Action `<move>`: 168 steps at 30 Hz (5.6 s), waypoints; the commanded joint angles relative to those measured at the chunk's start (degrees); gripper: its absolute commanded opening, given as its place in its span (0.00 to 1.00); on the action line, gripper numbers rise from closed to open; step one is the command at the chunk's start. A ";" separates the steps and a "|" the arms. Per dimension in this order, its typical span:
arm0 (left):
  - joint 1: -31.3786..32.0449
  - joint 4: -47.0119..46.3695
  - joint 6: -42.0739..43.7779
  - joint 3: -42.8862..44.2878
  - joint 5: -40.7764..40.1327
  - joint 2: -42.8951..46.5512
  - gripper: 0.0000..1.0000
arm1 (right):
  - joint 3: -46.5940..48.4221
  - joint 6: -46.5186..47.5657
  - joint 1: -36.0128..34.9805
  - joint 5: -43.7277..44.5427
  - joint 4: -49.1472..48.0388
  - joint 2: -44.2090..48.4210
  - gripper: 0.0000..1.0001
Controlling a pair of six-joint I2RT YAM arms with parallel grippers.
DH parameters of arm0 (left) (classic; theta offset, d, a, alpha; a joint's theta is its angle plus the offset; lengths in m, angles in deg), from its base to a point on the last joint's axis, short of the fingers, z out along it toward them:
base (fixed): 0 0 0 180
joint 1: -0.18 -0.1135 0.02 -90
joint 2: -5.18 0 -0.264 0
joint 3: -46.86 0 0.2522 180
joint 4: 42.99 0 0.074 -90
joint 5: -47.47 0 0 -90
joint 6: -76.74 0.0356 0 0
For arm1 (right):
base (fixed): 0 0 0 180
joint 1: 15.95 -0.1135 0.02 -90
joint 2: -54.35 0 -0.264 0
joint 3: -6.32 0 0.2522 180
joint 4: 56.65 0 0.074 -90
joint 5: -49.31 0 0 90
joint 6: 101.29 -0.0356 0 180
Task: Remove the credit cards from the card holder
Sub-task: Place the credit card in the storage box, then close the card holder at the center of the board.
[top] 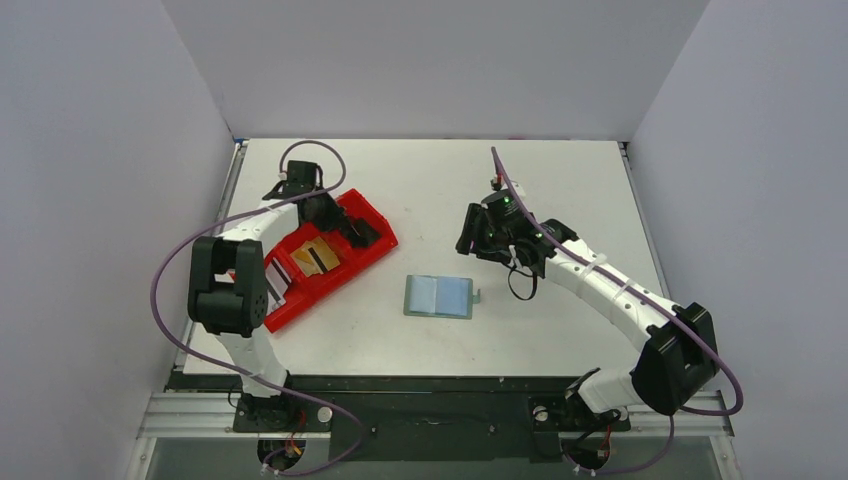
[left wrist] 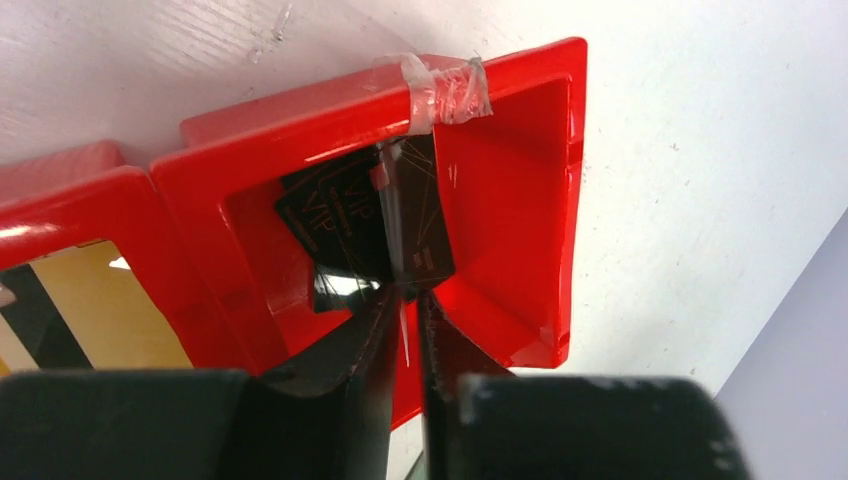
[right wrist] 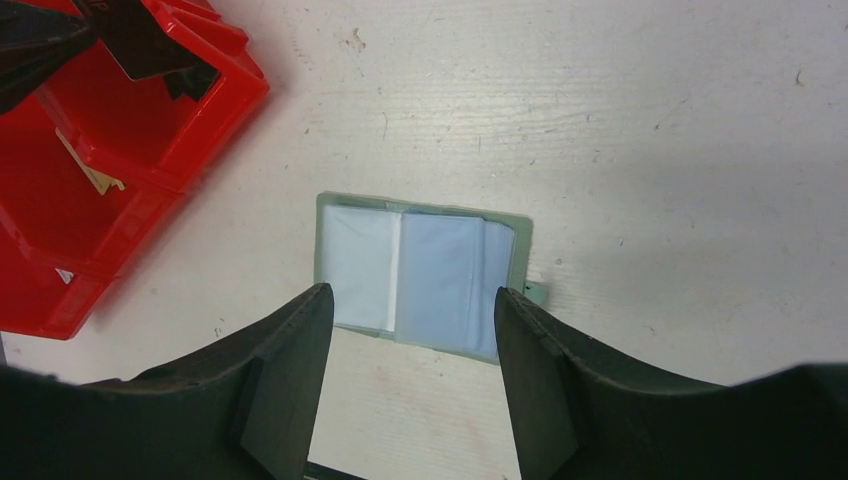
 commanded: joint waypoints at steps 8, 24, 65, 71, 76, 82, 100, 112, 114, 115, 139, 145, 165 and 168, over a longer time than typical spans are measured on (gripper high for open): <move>-0.93 1.01 4.25 4.11 -1.45 3.32 0.39 | -1.07 0.63 0.41 2.17 0.75 1.92 0.57; 2.62 10.29 13.59 5.59 -1.41 13.37 0.52 | -3.87 0.89 0.00 2.32 0.66 0.36 0.57; 24.92 2.07 16.58 -13.47 14.28 1.55 0.48 | -9.93 -2.28 -9.93 7.01 -1.39 -11.65 0.48; 24.91 -0.12 15.02 -14.76 15.89 0.16 0.44 | -11.16 -2.53 -9.72 6.05 -3.19 -13.72 0.46; 24.92 -0.54 14.36 -15.08 15.87 -0.41 0.36 | -12.16 -2.72 -9.63 4.86 -4.91 -15.65 0.38; 24.92 -0.88 12.74 -15.00 16.05 0.30 0.23 | -12.40 -2.63 -9.59 4.31 -5.65 -16.94 0.28; 24.92 0.46 9.37 -11.66 18.01 6.86 0.00 | -11.63 -2.19 -9.72 3.43 -6.22 -17.99 0.21; 27.99 -0.45 8.11 -7.84 19.40 7.19 0.00 | -10.97 -2.68 -9.59 0.75 -9.02 -18.43 0.21; 28.72 -0.51 7.85 -6.92 19.26 6.81 0.00 | -11.17 -2.80 -9.51 0.92 -9.08 -18.13 0.21; 28.98 -0.47 7.81 -6.63 19.25 6.40 0.00 | -11.34 -2.92 -9.50 0.95 -9.09 -17.73 0.21; 32.86 0.33 6.60 1.61 17.11 -0.07 0.32 | -13.09 -4.65 -4.82 4.06 -5.33 -0.95 0.21; 34.00 -0.84 6.35 3.50 17.40 -1.88 0.47 | -13.11 -4.58 -3.59 5.55 -2.91 2.68 0.21; 35.60 -6.89 1.49 5.96 17.12 -11.88 0.59 | -14.28 -3.80 0.39 8.00 0.94 9.77 0.21; 35.71 -7.67 -0.86 4.25 14.51 -12.28 0.60 | -14.49 -3.69 0.58 7.82 0.89 9.25 0.21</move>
